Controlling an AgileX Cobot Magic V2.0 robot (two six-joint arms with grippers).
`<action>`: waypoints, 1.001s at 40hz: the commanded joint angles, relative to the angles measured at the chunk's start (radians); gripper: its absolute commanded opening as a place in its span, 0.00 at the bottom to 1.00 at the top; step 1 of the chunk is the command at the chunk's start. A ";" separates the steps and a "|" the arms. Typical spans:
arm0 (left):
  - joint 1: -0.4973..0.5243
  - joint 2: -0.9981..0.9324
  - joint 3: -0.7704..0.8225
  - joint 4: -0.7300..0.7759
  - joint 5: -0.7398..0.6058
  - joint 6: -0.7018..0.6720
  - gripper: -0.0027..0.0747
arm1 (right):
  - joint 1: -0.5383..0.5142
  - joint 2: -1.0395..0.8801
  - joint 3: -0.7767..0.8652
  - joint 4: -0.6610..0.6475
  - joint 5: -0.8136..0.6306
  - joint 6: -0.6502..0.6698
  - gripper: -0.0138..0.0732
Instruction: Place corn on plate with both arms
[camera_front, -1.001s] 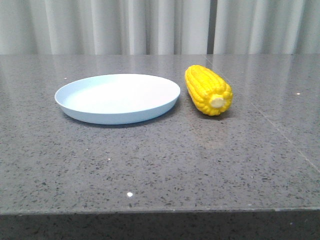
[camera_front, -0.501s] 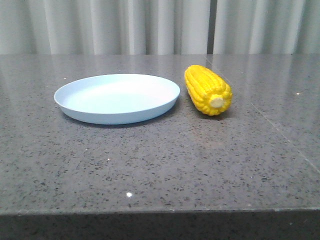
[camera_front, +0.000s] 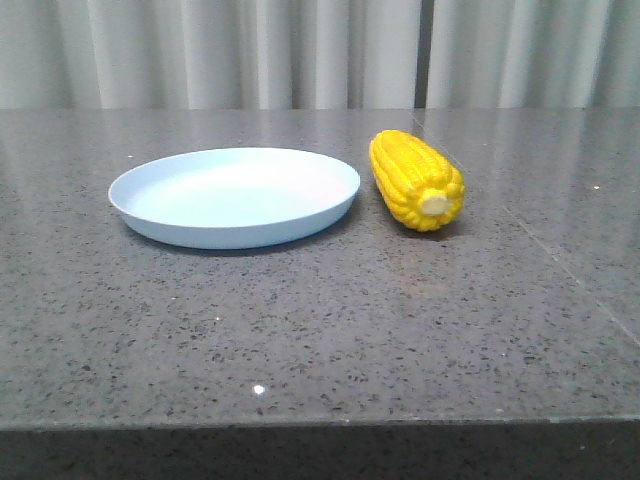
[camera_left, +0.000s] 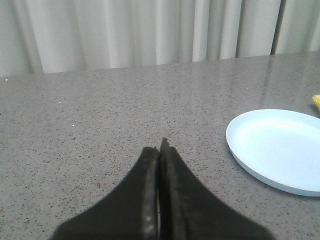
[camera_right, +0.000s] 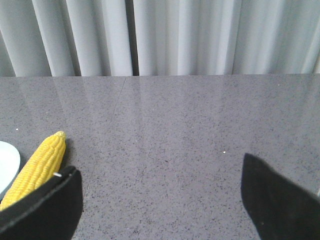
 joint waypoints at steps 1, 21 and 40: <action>-0.006 0.009 -0.025 -0.012 -0.081 -0.002 0.01 | -0.007 0.122 -0.084 0.010 -0.021 -0.004 0.92; -0.006 0.009 -0.025 -0.012 -0.081 -0.002 0.01 | 0.213 0.925 -0.593 0.092 0.467 -0.004 0.92; -0.006 0.009 -0.025 -0.012 -0.081 -0.002 0.01 | 0.353 1.259 -0.903 0.154 0.545 0.059 0.82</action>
